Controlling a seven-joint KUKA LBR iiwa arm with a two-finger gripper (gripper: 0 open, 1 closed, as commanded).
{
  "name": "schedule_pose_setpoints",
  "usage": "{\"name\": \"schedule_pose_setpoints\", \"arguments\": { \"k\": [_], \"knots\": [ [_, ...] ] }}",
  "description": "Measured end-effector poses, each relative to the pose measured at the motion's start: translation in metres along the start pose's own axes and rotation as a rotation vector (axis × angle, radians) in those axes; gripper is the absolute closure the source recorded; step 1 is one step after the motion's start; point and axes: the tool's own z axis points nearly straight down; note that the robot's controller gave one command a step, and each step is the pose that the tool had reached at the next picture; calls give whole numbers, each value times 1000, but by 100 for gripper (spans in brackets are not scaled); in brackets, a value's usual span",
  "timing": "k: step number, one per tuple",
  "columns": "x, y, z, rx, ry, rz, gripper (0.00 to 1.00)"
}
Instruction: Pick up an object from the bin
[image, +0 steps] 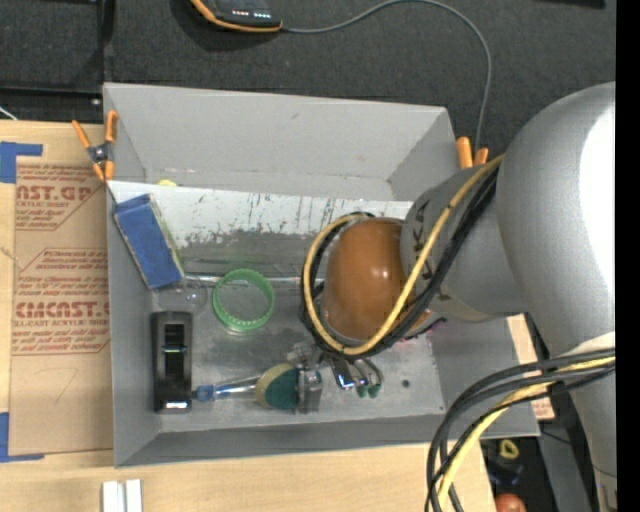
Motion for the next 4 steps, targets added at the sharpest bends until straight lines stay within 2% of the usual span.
{"name": "schedule_pose_setpoints", "arguments": {
  "k": [1, 2, 3, 4],
  "knots": [
    [-12, -1, -105, 2, -13, 21, 100],
    [-15, 2, -135, 1, -11, 13, 100],
    [-43, -3, -96, 2, -14, -1, 100],
    [-34, -1, -199, 2, -11, -4, 100]
  ]
}}
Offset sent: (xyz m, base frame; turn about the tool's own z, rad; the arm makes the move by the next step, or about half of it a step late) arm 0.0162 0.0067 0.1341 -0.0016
